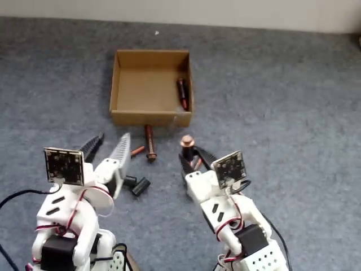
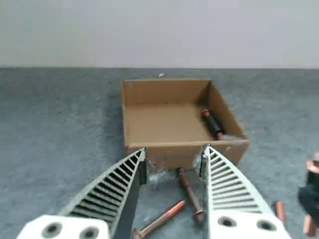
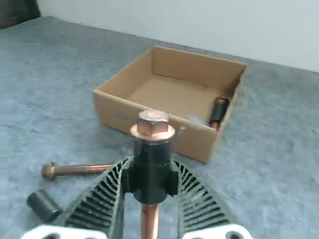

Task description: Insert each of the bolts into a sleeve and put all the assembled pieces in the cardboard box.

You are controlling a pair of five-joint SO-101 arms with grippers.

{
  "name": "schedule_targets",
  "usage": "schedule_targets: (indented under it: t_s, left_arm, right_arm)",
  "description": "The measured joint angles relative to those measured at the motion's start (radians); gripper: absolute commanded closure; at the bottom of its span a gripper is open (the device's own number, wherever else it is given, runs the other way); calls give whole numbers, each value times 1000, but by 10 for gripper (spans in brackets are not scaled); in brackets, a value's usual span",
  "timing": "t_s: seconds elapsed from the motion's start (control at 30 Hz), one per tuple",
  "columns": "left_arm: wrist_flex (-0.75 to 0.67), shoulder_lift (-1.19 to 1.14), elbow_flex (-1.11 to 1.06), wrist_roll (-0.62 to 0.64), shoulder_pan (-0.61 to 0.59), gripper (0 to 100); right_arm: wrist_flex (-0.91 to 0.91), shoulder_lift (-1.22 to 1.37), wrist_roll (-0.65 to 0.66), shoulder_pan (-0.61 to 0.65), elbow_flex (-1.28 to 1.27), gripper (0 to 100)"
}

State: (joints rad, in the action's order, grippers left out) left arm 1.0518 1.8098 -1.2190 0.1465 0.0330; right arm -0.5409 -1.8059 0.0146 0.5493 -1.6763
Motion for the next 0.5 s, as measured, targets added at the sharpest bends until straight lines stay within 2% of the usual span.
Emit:
schedule_targets:
  t_s: [0.13, 0.27, 0.5]
  left_arm:
    - [68, 2, -80, -40, -163, 804]
    - [68, -6, -213, -43, -285, 802]
    - [68, -6, -324, -103, -318, 804]
  right_arm:
    - [-137, 2, 0, -5, 32, 994]
    - [-153, 32, 0, 12, 124, 994]
    - [-12, 491, 0, 23, 358, 994]
